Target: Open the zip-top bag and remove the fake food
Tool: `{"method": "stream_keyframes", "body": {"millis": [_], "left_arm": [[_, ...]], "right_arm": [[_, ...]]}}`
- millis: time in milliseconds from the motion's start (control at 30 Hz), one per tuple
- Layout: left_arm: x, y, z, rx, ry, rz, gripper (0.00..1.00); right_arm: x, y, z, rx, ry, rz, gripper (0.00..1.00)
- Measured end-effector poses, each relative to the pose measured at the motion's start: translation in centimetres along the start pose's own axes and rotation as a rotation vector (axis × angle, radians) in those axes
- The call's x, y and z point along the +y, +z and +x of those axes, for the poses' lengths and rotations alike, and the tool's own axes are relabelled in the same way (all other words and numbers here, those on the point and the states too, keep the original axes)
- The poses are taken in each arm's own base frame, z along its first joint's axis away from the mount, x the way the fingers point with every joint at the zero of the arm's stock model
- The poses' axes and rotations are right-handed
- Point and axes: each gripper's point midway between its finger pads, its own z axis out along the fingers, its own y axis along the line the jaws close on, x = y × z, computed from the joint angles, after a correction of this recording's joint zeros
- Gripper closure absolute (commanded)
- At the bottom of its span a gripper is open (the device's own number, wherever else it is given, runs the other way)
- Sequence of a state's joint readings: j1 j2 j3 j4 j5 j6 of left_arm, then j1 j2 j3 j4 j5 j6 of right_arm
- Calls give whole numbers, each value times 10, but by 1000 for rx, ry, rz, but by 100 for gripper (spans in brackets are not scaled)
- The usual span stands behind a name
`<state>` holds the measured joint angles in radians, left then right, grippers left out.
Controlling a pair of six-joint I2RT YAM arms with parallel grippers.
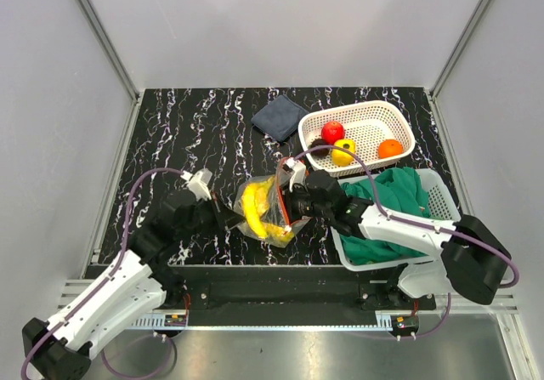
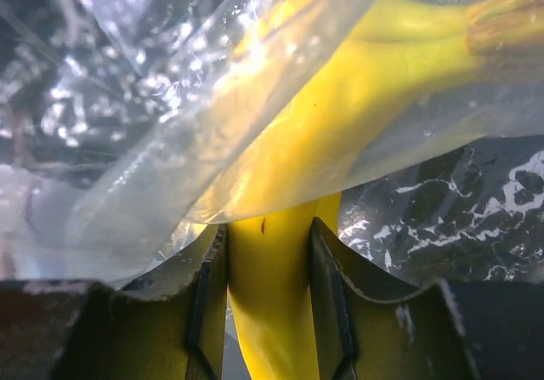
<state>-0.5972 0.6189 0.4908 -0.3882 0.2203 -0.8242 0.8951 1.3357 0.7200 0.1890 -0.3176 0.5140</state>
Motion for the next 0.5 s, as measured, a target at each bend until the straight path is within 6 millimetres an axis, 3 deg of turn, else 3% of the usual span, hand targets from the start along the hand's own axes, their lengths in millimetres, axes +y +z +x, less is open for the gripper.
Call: {"method": "stream_keyframes", "body": {"millis": [200,400,500], "left_arm": [[0,-20,-15,-99,1,-33,100],[50,-35,-29,-182,-2,-326,100],[61,-41,-40,-203,20,-425,100]], "right_arm": [[14,-12,-13,-34,-15,-51,100],[27,-21,-21,-26,-44,-108,100],[32,-22,-20,4,-79,-132,100]]}}
